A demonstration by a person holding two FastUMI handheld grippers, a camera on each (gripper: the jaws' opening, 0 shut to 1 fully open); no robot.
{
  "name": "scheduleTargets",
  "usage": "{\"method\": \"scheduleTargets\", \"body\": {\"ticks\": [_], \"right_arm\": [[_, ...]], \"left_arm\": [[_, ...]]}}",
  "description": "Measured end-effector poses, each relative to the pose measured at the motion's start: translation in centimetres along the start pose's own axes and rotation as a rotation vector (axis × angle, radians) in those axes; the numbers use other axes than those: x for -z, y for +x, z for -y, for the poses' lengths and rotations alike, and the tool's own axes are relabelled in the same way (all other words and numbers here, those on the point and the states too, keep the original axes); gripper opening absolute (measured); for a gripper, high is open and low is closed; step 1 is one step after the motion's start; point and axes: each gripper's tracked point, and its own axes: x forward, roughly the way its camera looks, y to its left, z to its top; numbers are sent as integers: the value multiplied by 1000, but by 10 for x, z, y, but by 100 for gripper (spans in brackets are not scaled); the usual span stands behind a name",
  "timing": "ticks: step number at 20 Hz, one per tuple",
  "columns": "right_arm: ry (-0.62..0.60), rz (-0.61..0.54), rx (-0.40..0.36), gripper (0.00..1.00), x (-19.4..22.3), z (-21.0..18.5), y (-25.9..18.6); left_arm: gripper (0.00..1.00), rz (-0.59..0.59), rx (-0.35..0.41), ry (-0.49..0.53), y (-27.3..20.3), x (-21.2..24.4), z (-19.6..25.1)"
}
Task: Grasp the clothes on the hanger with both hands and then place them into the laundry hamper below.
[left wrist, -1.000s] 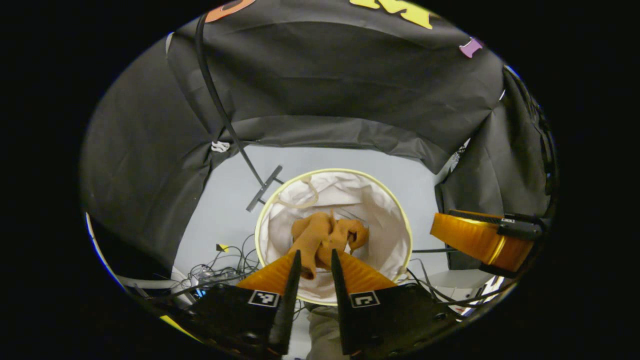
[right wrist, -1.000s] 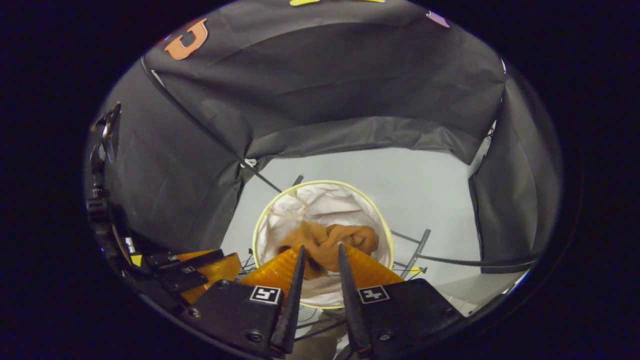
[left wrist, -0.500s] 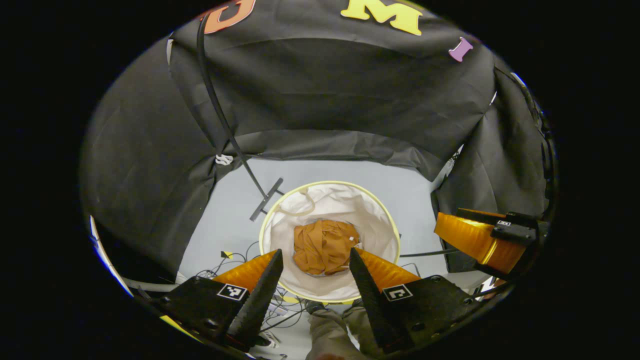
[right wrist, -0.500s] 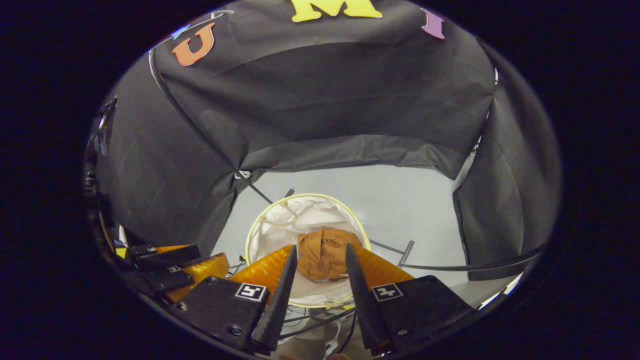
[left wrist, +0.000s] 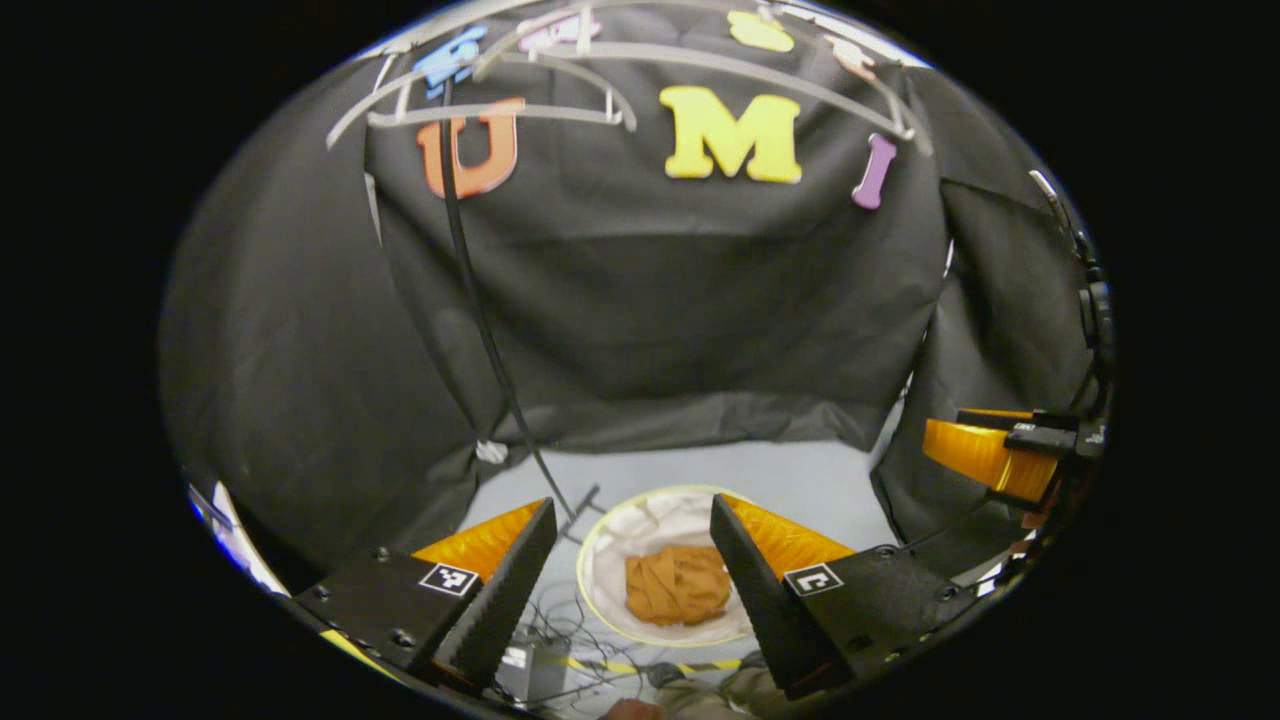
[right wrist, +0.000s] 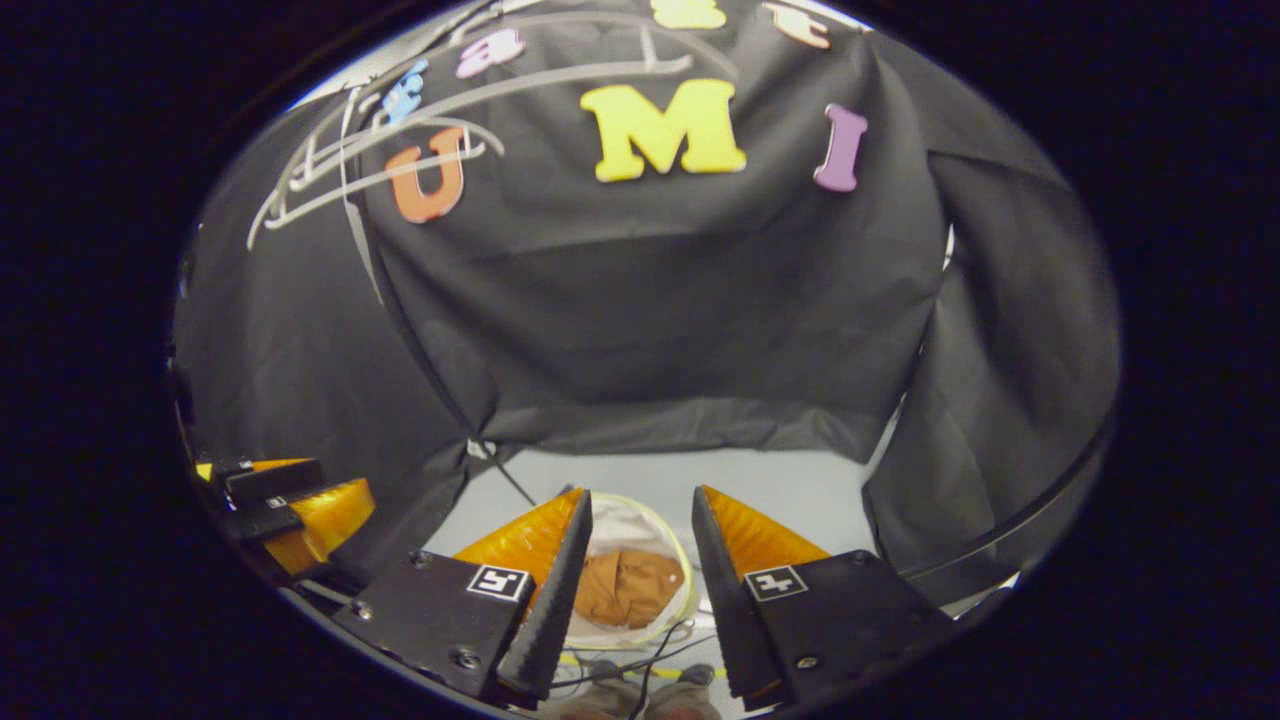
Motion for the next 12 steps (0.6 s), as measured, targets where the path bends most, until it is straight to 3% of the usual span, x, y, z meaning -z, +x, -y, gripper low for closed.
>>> {"method": "scheduleTargets", "body": {"ticks": [2,3,4,7,8,12], "right_arm": [[-8,103,2,74,-30,9,-31],[-15,151,9,74,-45,11,-48],[-24,202,11,77,-61,13,-70],[-46,340,13,78,-100,16,-131],[-47,381,6,84,-109,16,-154],[-59,500,-9,89,-135,18,-212]], "left_arm": [[95,118,5,30,-26,-29,1],[89,176,3,43,-43,-44,1],[89,230,6,53,-57,-57,1],[100,355,20,37,-102,-80,-7],[99,382,24,22,-111,-91,-6],[99,491,27,-31,-162,-126,-4]]}}
